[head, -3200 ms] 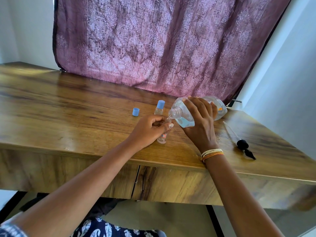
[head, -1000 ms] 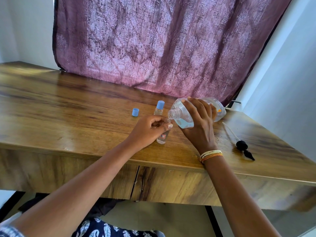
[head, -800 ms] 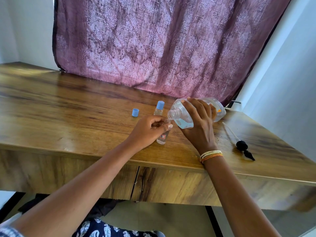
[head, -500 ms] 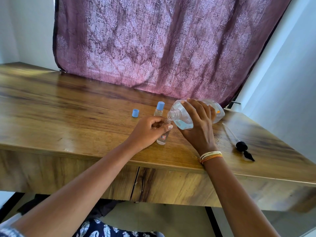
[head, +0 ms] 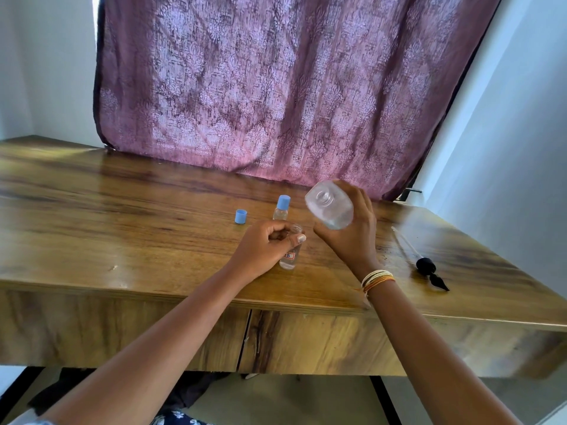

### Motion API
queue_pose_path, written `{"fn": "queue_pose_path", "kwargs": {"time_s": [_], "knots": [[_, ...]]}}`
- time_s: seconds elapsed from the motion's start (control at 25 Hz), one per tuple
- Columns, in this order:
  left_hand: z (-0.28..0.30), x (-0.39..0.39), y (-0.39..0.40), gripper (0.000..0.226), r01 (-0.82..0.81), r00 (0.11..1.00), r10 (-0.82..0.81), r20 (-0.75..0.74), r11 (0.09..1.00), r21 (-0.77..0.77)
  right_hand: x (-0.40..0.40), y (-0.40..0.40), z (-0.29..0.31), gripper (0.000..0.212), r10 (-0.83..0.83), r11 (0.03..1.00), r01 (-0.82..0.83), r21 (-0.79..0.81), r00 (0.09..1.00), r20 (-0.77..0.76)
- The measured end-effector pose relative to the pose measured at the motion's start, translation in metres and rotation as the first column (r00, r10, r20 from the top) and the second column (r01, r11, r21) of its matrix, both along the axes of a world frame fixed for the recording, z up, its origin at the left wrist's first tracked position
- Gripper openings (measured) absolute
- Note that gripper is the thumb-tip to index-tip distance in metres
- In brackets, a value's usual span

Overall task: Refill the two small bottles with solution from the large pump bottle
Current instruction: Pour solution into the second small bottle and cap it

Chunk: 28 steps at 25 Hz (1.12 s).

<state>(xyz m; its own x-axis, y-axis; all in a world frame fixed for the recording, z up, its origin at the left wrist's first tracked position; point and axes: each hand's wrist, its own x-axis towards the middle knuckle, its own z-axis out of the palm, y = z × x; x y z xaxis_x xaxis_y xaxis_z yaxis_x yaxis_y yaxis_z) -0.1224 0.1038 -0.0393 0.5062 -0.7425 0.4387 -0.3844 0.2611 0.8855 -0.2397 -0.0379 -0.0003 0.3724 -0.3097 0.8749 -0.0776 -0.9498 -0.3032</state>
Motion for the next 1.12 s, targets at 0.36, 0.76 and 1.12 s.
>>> {"fn": "queue_pose_path", "kwargs": {"time_s": [0.36,0.76,1.12], "knots": [[0.002,-0.001,0.001,0.014,0.043,0.999,-0.042,0.018,0.998,-0.043,0.016,-0.058,0.05,0.075,0.4,0.544,-0.386,0.745,0.9,0.174],[-0.007,0.008,-0.007,0.02,0.032,0.999,-0.032,0.022,0.999,-0.033,0.028,-0.066,0.059,0.044,0.563,0.384,-0.439,0.812,0.809,0.172],[0.001,0.005,0.004,0.024,-0.02,0.995,0.016,0.094,0.999,0.04,0.003,-0.001,0.026,0.051,-0.022,0.694,-0.35,0.629,0.863,0.504]]}}
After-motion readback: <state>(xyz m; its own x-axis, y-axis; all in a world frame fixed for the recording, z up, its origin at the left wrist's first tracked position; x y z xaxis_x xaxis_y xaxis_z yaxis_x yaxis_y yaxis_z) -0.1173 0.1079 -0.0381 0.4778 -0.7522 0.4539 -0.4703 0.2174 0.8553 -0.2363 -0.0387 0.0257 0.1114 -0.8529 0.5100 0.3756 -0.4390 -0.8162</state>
